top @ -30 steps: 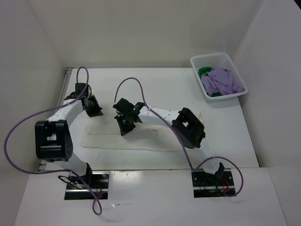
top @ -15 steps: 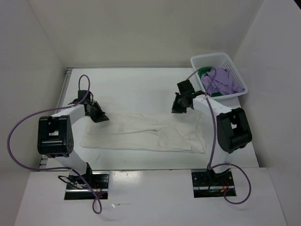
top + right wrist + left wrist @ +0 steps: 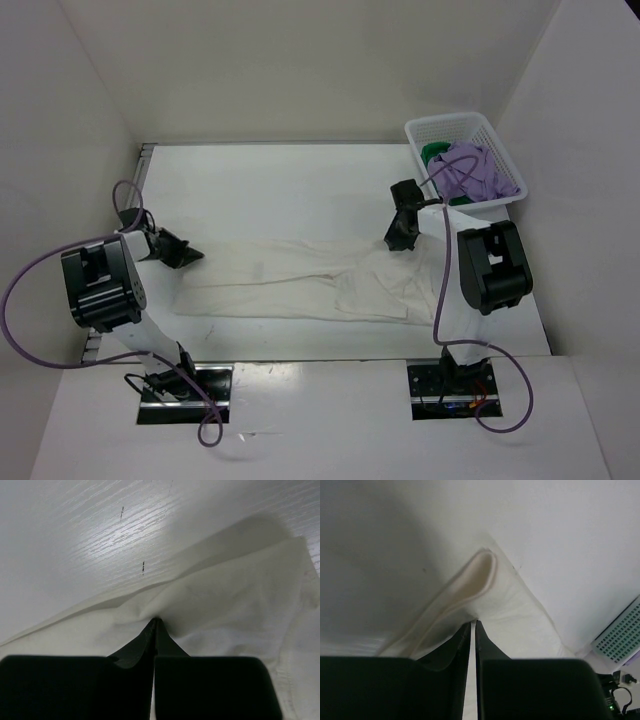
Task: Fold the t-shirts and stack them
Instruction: Rotate the tshirt 90 degrees
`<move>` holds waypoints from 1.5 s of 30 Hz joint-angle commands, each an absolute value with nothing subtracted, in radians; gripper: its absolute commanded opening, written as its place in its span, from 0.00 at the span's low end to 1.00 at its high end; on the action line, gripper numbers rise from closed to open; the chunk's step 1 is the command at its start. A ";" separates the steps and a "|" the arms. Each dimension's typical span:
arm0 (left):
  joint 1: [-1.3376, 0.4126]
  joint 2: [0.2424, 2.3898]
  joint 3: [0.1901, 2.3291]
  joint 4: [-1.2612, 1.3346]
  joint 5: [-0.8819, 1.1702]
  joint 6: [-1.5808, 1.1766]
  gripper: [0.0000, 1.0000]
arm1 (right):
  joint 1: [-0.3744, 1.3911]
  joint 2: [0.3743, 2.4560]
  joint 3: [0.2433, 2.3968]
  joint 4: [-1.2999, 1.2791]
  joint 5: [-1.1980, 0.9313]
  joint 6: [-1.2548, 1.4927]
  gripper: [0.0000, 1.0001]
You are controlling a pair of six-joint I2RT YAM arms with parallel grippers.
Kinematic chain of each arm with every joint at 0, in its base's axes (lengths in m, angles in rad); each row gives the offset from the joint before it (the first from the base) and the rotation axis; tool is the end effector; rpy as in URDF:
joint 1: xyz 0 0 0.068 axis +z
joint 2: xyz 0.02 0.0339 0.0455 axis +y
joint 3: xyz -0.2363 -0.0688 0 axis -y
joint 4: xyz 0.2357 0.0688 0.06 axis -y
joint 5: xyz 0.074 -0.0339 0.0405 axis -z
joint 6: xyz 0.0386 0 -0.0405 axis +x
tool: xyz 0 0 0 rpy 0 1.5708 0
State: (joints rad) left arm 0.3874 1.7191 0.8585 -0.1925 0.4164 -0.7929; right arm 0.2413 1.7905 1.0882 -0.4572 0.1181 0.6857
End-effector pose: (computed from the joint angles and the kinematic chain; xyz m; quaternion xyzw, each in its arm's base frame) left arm 0.2912 0.1020 0.1126 -0.4824 0.8153 -0.2462 0.2051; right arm 0.3265 0.0757 0.1347 0.2271 0.9505 0.0395 0.2082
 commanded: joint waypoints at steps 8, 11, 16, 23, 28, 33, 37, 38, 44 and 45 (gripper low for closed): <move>0.309 1.516 1.009 -0.222 0.458 -0.807 0.20 | 0.316 1.623 1.138 -0.560 0.088 0.696 0.07; 0.152 1.474 1.103 -0.232 0.387 -0.769 0.21 | 0.327 1.563 1.048 -0.571 0.025 0.741 0.07; -0.024 1.474 1.089 -0.201 0.370 -0.704 0.13 | 0.393 1.522 0.899 -0.552 -0.037 0.799 0.04; -0.098 1.453 1.028 -0.210 0.413 -0.667 0.13 | 0.393 1.736 0.978 -0.476 -0.061 0.802 0.04; -0.098 1.388 1.028 -0.270 0.413 -0.658 0.13 | 0.393 2.101 1.471 -0.501 -0.098 0.729 0.00; -0.107 1.338 1.028 -0.330 0.422 -0.667 0.13 | 0.446 2.766 2.848 -0.925 -0.112 0.701 0.00; -0.107 1.286 1.037 -0.353 0.411 -0.686 0.18 | 0.469 2.576 2.571 -0.715 -0.191 0.703 0.14; -0.107 1.285 1.037 -0.353 0.411 -0.686 0.18 | 0.491 2.430 2.494 -0.684 -0.145 0.674 0.21; -0.095 1.273 1.026 -0.362 0.393 -0.686 0.22 | 0.578 1.996 1.823 -0.441 -0.156 0.664 0.54; -0.080 1.273 1.026 -0.362 0.393 -0.686 0.22 | 0.607 1.906 1.740 -0.410 -0.172 0.678 0.53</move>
State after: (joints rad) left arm -0.0978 1.2930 1.0203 -0.3557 0.3981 -0.6853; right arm 0.5591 2.1239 1.9129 -0.5632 -0.1532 0.6758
